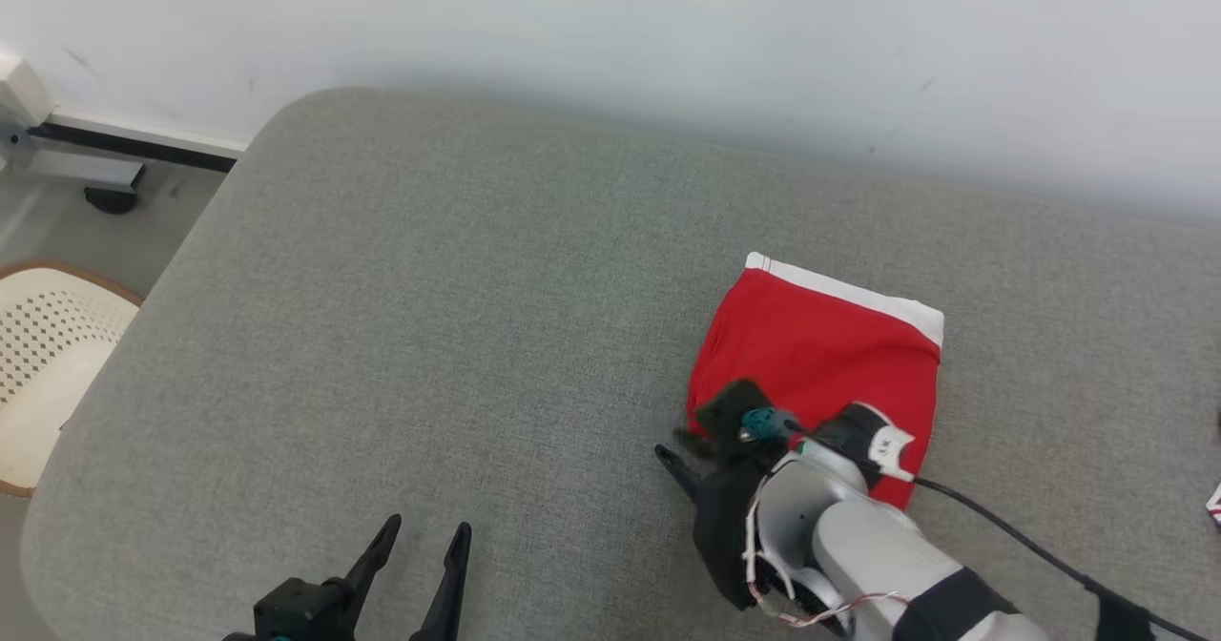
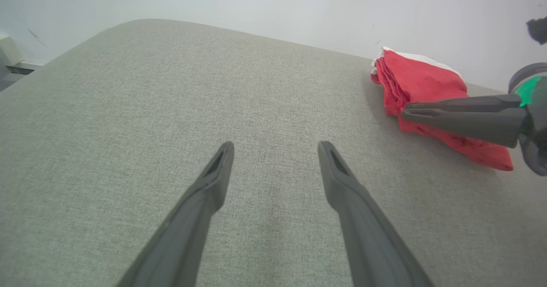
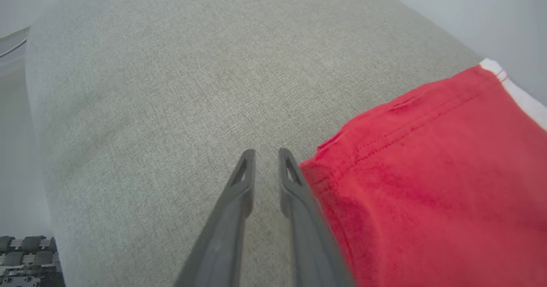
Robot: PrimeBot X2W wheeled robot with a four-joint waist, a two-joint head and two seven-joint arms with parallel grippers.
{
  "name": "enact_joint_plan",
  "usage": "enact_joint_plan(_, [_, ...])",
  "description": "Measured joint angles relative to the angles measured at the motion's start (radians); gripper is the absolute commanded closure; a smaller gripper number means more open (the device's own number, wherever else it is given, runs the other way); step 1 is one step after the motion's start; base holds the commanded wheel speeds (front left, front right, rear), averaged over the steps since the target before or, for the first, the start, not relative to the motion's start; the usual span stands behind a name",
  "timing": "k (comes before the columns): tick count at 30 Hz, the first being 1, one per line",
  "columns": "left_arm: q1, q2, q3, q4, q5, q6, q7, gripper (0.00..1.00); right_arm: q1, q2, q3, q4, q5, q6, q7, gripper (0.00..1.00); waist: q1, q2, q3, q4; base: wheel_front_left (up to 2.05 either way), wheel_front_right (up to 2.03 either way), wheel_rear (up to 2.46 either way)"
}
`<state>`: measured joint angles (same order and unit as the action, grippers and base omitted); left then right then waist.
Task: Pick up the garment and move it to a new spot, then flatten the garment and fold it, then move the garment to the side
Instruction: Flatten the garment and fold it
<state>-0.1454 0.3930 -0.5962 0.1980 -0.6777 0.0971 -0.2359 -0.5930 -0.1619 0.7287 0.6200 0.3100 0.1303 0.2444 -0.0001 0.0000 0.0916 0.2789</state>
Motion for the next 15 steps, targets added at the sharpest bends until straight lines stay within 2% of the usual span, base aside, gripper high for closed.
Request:
enact_joint_plan(4, [0.006,0.008,0.009,-0.012,-0.002,0.009,-0.001,0.00,0.024,-0.035,-0.034,-0.069,0.054,0.000,0.029,0.00,0.0001,0.0000,-0.018,-0.006,0.00,0.00,0.00])
enact_joint_plan(7, [0.027,0.019,0.026,-0.026,-0.001,0.022,-0.010,0.00,0.078,-0.067,-0.125,-0.165,0.078,0.000,0.026,0.00,0.0000,0.0000,-0.034,-0.012,0.00,0.00,0.00])
enact_joint_plan(12, [0.061,0.026,0.091,-0.072,0.014,0.044,-0.023,0.00,0.235,-0.084,-0.374,-0.361,0.048,0.000,-0.018,0.00,0.0000,0.0000,-0.062,-0.035,0.00,0.00,0.00])
enact_joint_plan(14, [0.089,0.018,0.153,-0.115,0.034,0.047,-0.024,0.00,0.364,-0.048,-0.526,-0.478,0.012,0.000,-0.039,0.00,0.0000,0.0000,-0.078,-0.054,0.00,0.00,0.00])
enact_joint_plan(15, [0.097,0.013,0.177,-0.131,0.046,0.046,-0.025,0.00,0.406,-0.031,-0.565,-0.511,-0.003,0.000,-0.044,0.00,0.0000,0.0000,-0.083,-0.062,0.00,0.00,0.00])
